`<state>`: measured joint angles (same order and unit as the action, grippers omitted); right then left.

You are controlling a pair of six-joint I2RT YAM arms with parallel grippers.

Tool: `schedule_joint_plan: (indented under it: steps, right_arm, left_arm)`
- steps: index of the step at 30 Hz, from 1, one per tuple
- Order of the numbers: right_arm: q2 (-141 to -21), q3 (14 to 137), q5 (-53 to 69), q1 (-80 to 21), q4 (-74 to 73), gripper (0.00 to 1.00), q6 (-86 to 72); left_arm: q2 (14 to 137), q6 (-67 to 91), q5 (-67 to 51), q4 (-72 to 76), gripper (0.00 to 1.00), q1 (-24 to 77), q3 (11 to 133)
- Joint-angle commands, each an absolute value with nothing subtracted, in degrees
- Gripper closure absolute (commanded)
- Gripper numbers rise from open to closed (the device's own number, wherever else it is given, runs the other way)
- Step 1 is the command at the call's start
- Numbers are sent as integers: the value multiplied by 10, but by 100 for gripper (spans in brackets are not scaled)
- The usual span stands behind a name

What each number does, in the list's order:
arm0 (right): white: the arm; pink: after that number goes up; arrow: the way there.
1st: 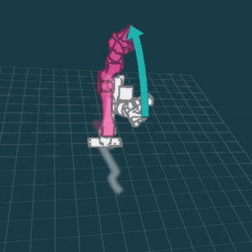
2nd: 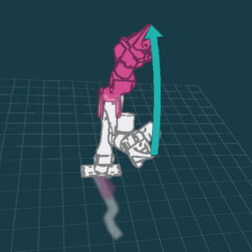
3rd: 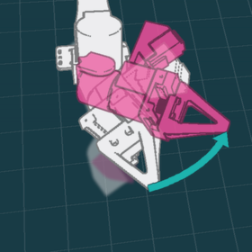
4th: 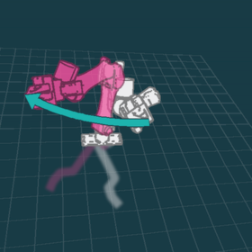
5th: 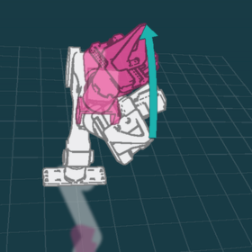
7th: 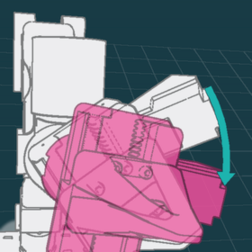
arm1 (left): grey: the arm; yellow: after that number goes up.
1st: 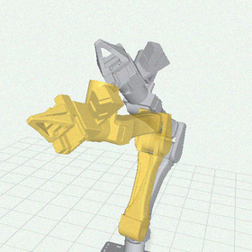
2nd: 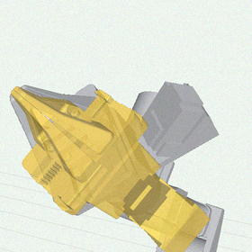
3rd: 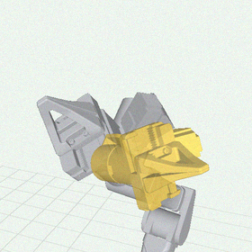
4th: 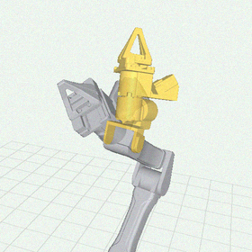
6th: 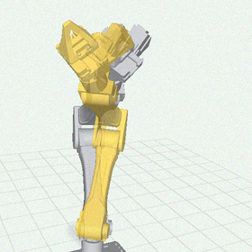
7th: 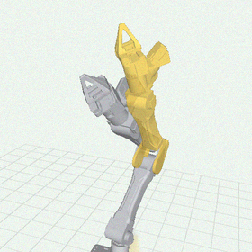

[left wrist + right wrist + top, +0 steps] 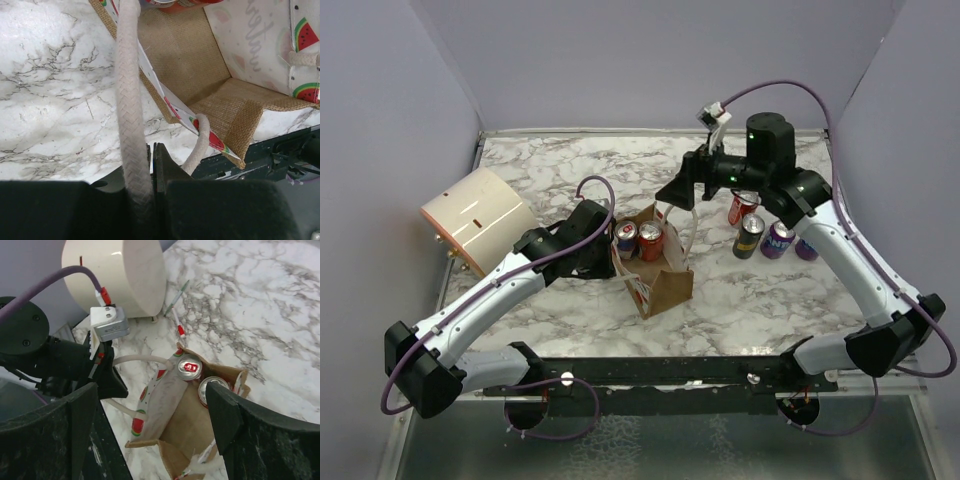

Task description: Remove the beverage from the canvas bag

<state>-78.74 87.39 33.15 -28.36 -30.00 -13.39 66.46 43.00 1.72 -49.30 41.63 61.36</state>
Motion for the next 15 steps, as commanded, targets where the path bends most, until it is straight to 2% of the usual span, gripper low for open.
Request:
schedule_joint_plan:
  steps: [1,8,10,13,15]
  right_arm:
    - [-824,892,302,-357,-327,13,-78]
    - [-884,902,148,-435,-404,14,1]
    - [-912,911,109,-444,-430,18,5]
    - [-946,922,76,-452,-463,29,12]
    - [-958,915,52,-457,-466,30,15]
  left_arm:
    - [658,435,13,-482,90,413,613]
    - [652,439,21,-488,90,413,613]
    - [648,441,22,-488,90,413,611]
    - [646,442,24,-490,90,413,609]
    - [644,443,25,-491,90,413,608]
